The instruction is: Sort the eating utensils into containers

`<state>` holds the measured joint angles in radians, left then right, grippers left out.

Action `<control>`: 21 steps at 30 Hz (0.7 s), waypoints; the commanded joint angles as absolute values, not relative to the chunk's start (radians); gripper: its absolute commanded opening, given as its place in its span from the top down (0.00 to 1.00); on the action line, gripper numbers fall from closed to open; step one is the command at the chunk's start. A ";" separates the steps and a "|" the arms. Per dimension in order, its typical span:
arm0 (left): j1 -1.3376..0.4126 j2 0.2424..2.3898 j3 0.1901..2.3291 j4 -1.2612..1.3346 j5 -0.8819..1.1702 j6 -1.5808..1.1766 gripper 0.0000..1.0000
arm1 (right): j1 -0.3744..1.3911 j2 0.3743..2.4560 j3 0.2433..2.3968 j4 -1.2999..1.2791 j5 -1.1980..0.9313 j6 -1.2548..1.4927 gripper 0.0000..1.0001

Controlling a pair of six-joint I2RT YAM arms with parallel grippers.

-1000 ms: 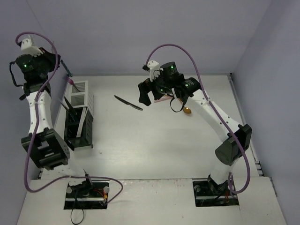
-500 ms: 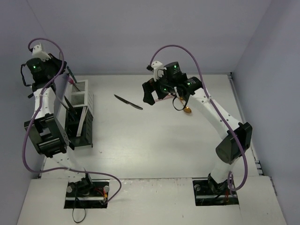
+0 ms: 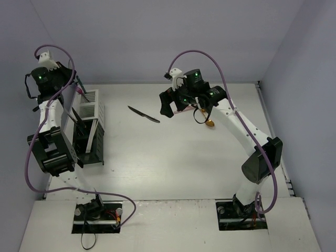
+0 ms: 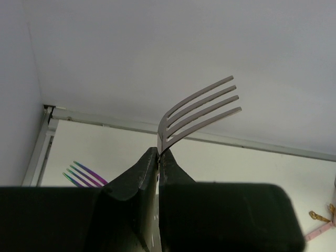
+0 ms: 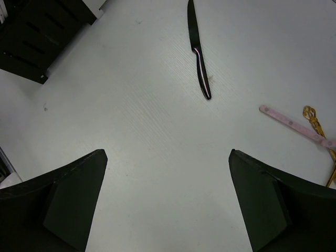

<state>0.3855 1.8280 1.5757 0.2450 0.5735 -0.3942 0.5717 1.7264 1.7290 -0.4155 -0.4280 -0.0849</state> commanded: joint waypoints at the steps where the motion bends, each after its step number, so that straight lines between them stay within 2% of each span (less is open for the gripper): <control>1: 0.383 1.727 1.567 0.339 0.609 -0.364 0.96 | 0.563 1.703 1.736 -0.373 -0.451 -0.098 0.00; 3: 0.383 1.720 1.558 0.339 0.616 -0.362 0.88 | 0.563 1.705 1.736 -0.374 -0.450 -0.098 0.00; 4: 0.383 1.716 1.554 0.339 0.619 -0.362 0.79 | 0.563 1.706 1.736 -0.373 -0.449 -0.098 0.00; 6: 0.382 1.702 1.554 0.339 0.632 -0.364 0.50 | 0.563 1.707 1.739 -0.373 -0.447 -0.101 0.00; 7: 0.382 1.692 1.555 0.339 0.630 -0.365 0.40 | 0.561 1.707 1.743 -0.373 -0.445 -0.100 0.00; 12: 0.375 1.641 1.590 0.339 0.638 -0.374 0.32 | 0.561 1.732 1.759 -0.373 -0.419 -0.101 0.04; 17: 0.353 1.546 1.650 0.270 0.633 -0.308 0.32 | 0.567 1.834 1.813 -0.374 -0.323 -0.109 0.17; 21: 0.309 1.496 1.735 0.056 0.608 -0.160 0.31 | 0.572 1.951 1.860 -0.376 -0.287 -0.118 0.21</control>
